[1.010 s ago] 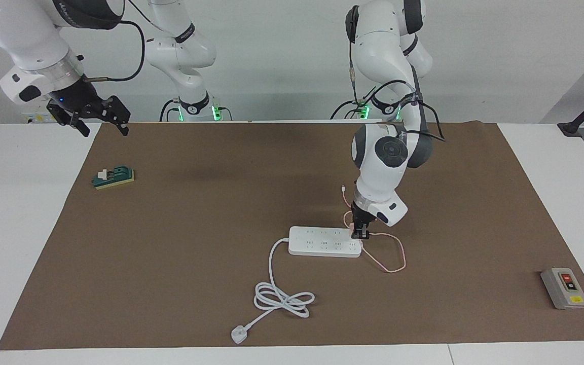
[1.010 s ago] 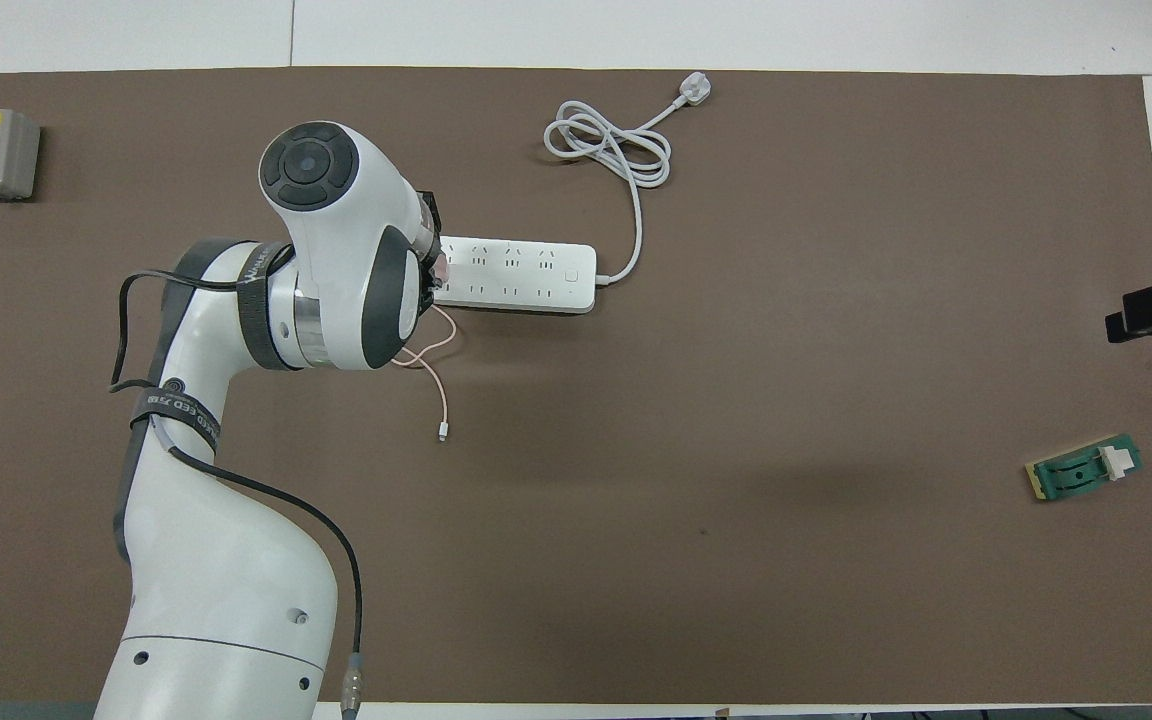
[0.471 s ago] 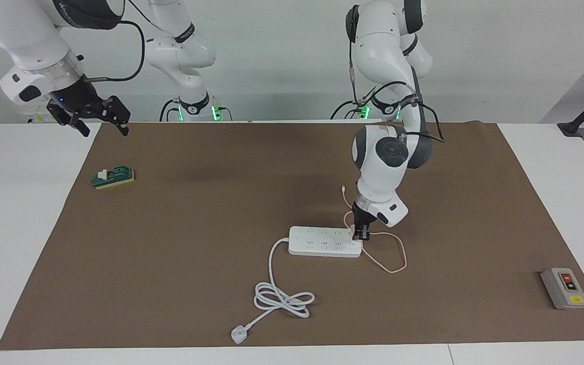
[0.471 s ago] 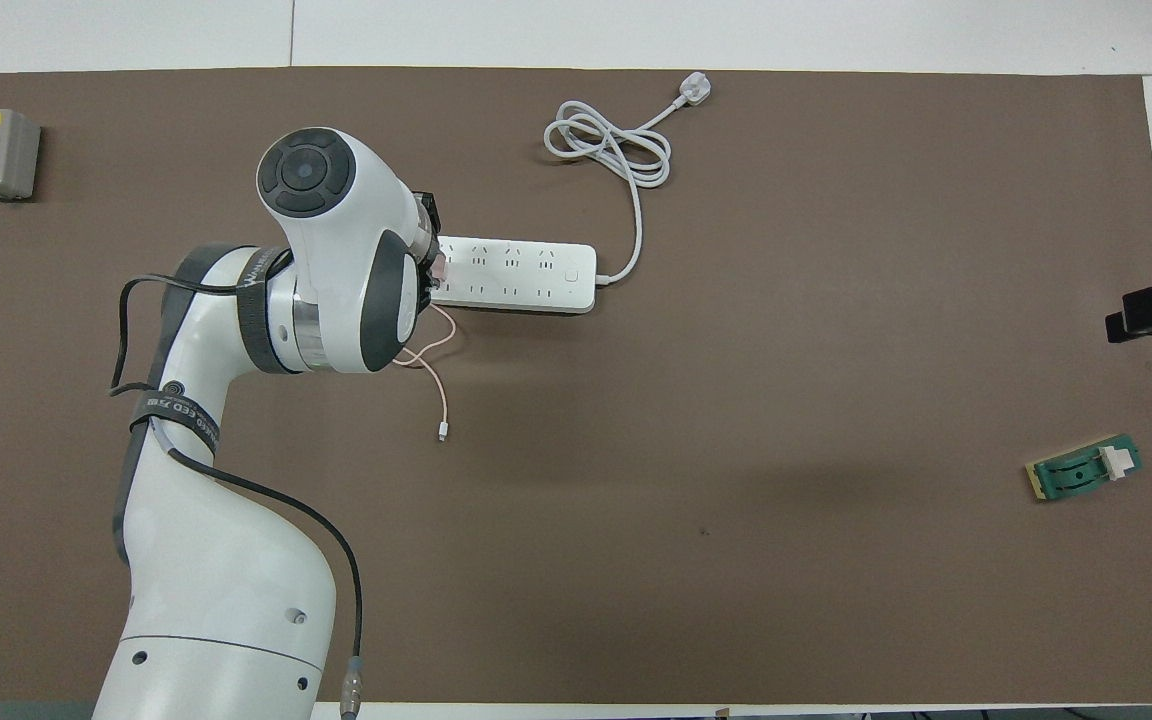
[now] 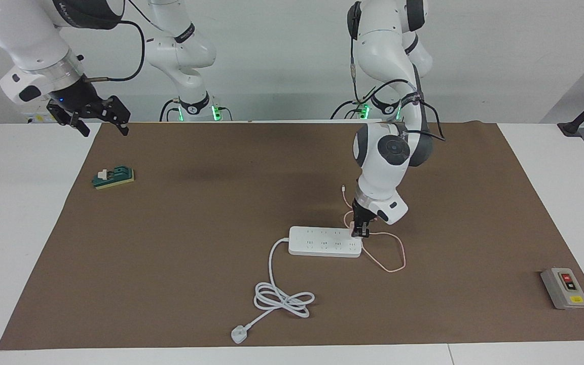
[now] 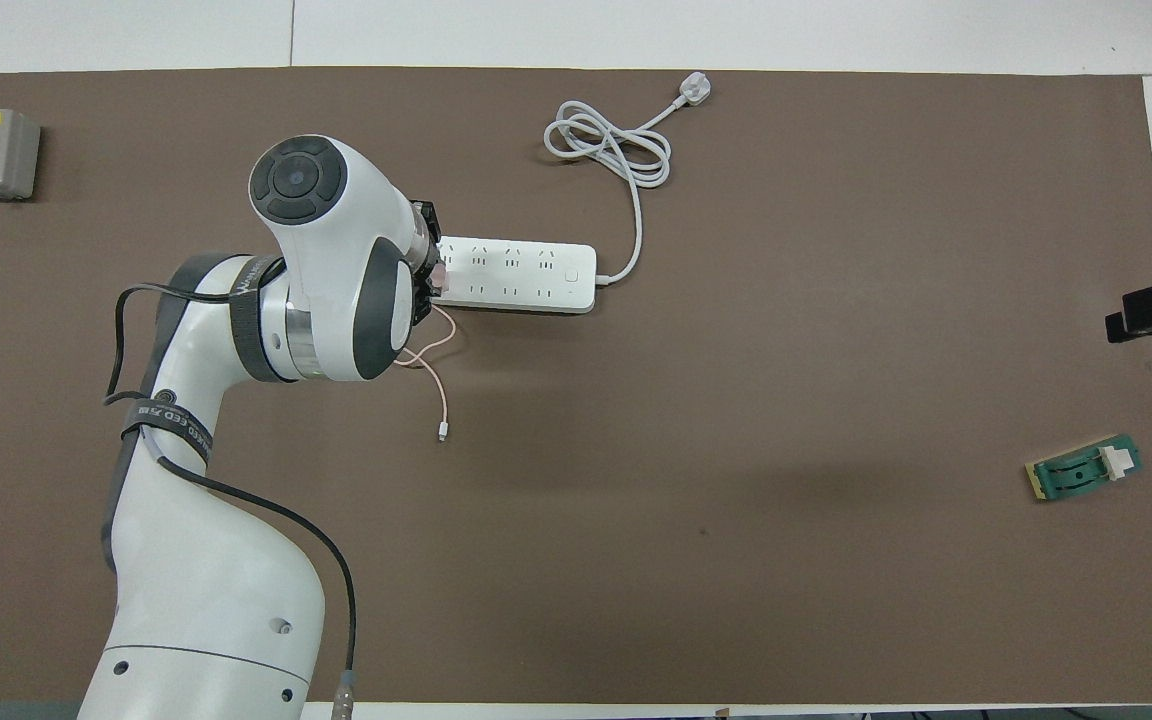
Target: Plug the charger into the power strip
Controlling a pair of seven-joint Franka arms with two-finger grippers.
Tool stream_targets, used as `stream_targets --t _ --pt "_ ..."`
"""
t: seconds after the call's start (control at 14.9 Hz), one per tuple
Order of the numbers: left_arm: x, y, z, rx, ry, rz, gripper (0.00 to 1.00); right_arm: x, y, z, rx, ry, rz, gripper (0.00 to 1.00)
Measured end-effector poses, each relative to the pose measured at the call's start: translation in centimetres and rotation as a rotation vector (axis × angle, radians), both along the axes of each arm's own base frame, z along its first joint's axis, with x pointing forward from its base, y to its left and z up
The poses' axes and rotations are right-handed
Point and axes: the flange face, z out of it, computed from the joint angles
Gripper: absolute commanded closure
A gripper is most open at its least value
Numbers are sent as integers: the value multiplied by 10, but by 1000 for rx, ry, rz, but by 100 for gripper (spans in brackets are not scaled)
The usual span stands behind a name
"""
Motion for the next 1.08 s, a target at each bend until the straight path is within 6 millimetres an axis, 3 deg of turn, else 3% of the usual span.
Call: stream_targets --t 1.08 --pt "-12 -4 -8 -32 -37 -2 100 0 0 0 0 0 0 0"
